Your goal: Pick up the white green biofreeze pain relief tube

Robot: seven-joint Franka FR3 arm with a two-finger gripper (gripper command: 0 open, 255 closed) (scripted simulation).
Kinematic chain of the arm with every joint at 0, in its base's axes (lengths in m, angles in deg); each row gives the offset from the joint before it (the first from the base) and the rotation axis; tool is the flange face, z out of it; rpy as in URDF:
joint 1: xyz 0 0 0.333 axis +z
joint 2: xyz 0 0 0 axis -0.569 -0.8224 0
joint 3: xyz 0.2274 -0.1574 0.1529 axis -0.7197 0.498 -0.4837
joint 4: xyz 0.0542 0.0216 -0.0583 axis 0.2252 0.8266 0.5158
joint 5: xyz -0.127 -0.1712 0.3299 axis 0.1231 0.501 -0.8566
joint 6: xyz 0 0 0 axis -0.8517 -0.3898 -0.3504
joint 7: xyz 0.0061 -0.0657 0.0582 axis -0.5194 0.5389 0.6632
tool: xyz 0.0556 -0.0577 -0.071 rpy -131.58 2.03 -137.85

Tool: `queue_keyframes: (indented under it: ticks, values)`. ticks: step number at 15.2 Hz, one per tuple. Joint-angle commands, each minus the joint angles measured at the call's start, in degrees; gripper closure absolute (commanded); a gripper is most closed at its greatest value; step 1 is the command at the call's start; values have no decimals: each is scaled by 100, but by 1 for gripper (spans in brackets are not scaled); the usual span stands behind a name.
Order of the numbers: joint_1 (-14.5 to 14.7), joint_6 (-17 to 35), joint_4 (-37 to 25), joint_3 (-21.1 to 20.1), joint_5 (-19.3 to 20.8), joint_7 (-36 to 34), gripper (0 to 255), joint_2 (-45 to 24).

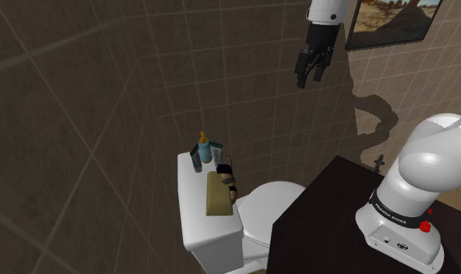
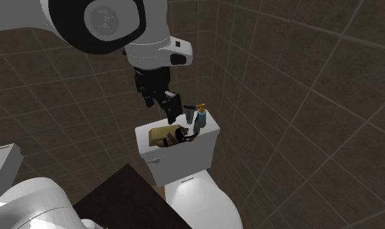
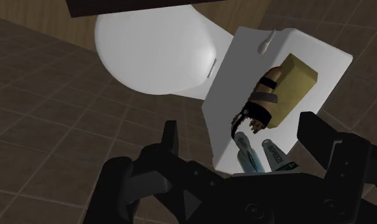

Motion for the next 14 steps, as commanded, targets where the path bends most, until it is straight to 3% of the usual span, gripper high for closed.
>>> queue_keyframes:
  ticks: [1, 14]
  values:
    - [0, 0, 0, 0, 0, 0, 0, 0]
    - [200, 2065, -321, -383, -153, -135, 0, -2564]
